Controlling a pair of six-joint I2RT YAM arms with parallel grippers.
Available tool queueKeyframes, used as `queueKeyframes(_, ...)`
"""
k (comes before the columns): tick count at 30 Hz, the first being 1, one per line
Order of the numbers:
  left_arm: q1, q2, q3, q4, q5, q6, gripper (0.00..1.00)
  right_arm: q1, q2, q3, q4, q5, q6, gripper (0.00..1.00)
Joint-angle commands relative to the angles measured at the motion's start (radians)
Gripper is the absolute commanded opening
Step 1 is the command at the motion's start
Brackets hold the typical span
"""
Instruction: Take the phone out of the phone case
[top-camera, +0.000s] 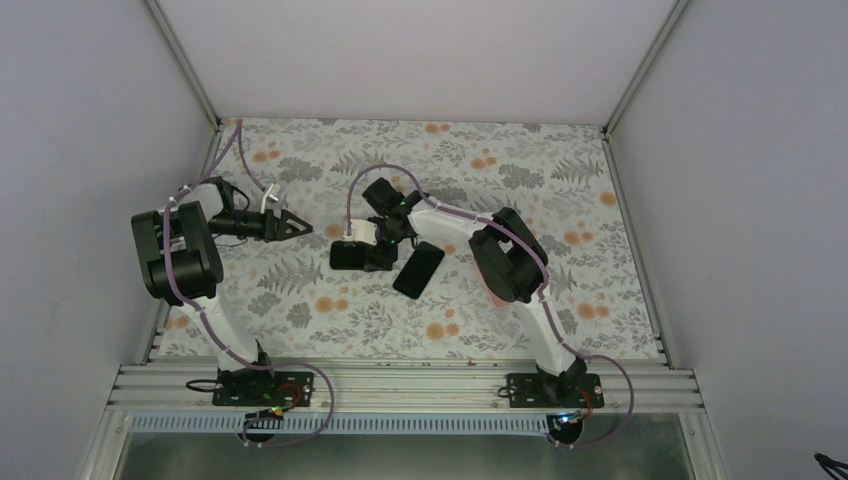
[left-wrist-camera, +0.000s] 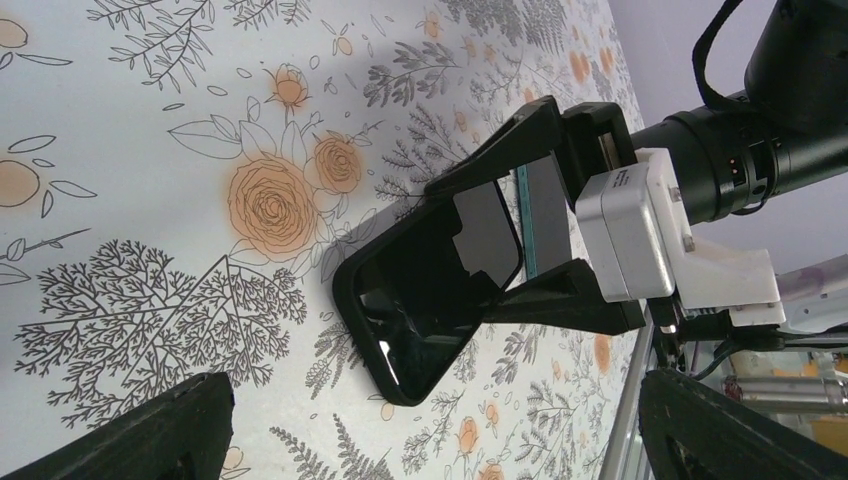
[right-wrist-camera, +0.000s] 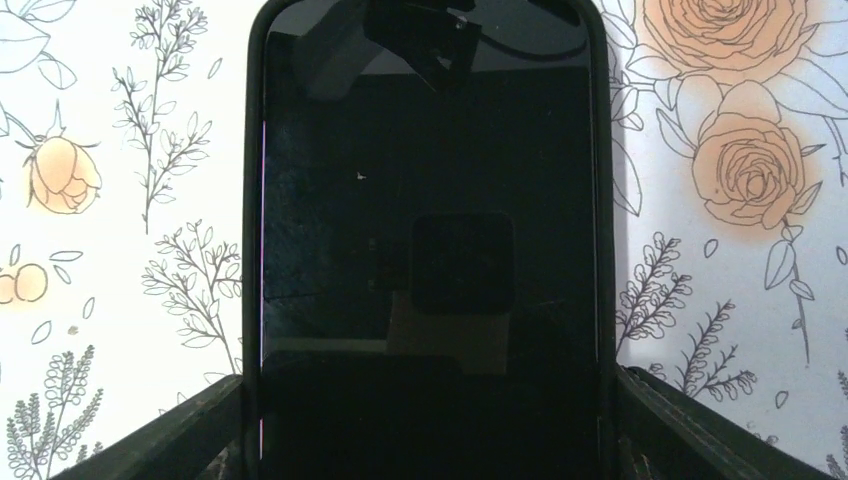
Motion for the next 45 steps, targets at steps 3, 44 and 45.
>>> queueKeyframes(3,-0.002,-0.012,-0.010,0.020,0.027,0.014,1.00,-0.005,-0.024,-0.080,0.051,0.088,0.021,0.76)
queueKeyframes(44,-0.205,0.172,0.165,-0.291,0.183,0.240,0.11,0.068,-0.183,-0.012,0.224,0.109,0.127,0.75)
queueKeyframes(45,-0.206,0.173,0.169,-0.303,0.187,0.252,0.06,0.068,-0.184,-0.013,0.224,0.111,0.125,0.76)
